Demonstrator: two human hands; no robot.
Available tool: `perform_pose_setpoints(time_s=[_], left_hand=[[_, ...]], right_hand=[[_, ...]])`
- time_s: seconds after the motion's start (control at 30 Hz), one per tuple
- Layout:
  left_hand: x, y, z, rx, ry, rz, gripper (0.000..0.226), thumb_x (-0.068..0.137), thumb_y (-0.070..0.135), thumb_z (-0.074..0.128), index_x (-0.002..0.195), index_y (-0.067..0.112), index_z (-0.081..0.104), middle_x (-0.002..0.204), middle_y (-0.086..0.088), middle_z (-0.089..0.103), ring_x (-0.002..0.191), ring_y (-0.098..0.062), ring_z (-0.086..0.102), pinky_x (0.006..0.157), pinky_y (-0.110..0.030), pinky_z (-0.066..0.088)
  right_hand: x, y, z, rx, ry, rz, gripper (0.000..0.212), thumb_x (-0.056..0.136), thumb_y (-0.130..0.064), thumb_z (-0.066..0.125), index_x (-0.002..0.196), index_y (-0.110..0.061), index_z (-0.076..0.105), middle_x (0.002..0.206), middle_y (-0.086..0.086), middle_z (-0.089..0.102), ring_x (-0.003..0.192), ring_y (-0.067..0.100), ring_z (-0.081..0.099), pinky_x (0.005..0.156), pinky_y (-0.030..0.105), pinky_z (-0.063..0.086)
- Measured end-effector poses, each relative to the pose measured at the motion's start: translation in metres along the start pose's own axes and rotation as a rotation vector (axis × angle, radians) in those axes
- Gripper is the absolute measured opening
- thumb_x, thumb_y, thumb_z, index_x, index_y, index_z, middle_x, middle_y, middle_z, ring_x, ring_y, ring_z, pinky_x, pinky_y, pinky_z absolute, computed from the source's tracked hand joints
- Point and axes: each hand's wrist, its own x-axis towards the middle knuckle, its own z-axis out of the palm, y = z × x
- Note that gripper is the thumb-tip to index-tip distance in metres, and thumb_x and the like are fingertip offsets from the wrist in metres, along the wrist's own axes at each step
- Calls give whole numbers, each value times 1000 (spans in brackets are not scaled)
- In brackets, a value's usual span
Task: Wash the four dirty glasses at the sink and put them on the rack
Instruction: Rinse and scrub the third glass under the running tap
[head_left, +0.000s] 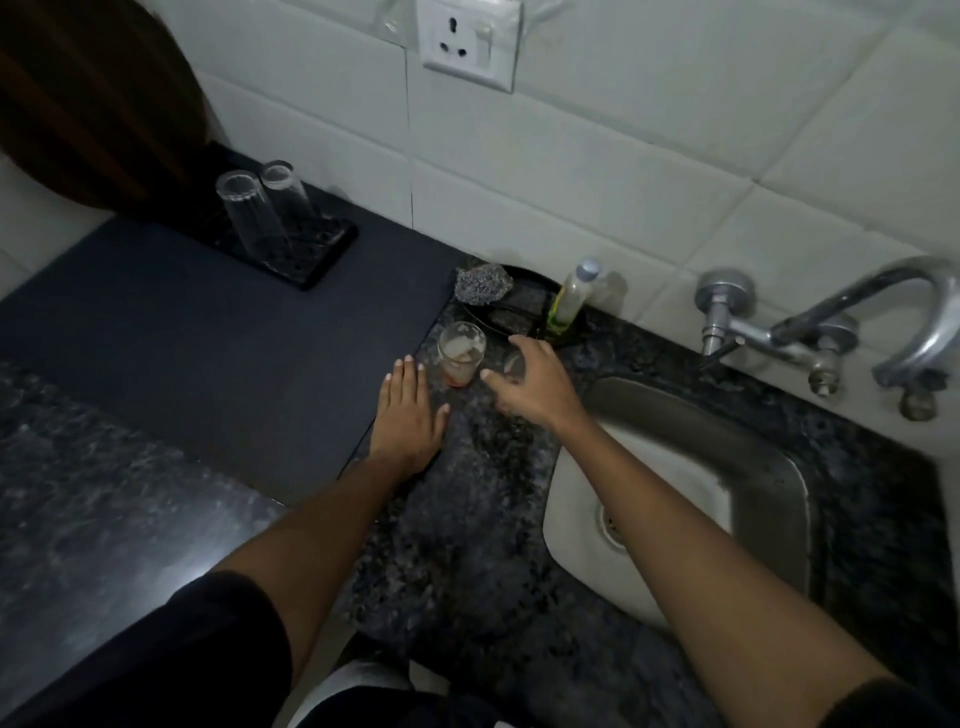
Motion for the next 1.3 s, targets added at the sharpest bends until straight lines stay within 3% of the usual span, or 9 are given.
perform_pose_setpoints(time_s=[0.23,0.37,0.5,0.57,0.7,0.87,0.93,1.03,1.3], left_hand=[[-1,3,-2,-61,-26,4,73,108,46,27,158,-6,15,167,-25,9,156,-37,5,128,-46,8],[-24,22,-14,-164,38,24,65,103,34,46,153,-6,32,157,-26,36,146,-39,33,123,-45,26],[-46,69,-26,-277,37,66,53,99,32,54,141,1,48,137,-19,54,126,-35,51,102,-43,46],[-49,102,-29,-325,39,126,44,98,33,56,131,4,53,128,-16,56,121,-33,53,94,-42,49],[-40,181,-42,-434,68,242,48,96,34,58,133,4,54,131,-18,57,124,-35,51,100,-43,47],[-11,277,-76,-562,62,299,58,99,28,58,146,-4,45,143,-25,53,134,-38,49,110,-43,38],[5,305,-90,-615,39,309,53,99,28,59,141,-2,49,137,-25,58,129,-40,54,104,-44,42],[29,335,-105,-668,22,307,42,97,29,61,128,1,53,118,-24,67,110,-43,63,88,-45,49],[49,365,-109,-628,111,136,26,104,18,44,113,-2,57,110,-27,67,100,-46,64,82,-46,49]], right_hand=[[-9,16,0,-19,9,-41,82,76,-27,90,146,-23,48,131,7,53,116,26,58,95,37,52],[-34,33,-13,161,129,43,80,66,-26,96,133,-17,54,119,4,63,104,21,64,86,36,55],[-73,66,-44,272,279,112,71,65,-26,97,123,-14,57,108,0,65,95,18,66,77,28,50],[-93,84,-66,305,348,138,66,64,-28,98,115,-16,58,104,0,68,92,19,69,77,30,54],[-126,115,-115,252,458,195,63,61,-35,99,110,-17,64,94,-4,67,87,15,68,80,33,58],[-149,138,-167,105,525,246,70,59,-48,96,116,-17,68,105,1,74,96,20,70,82,31,55],[-154,142,-182,53,545,249,70,61,-51,95,117,-18,70,108,0,75,97,19,70,81,30,54],[-157,146,-198,23,579,263,71,61,-55,93,119,-19,72,109,-2,76,98,17,71,82,31,56],[-148,148,-220,39,581,241,63,55,-64,88,99,-24,69,94,-7,73,86,14,69,76,36,60]])
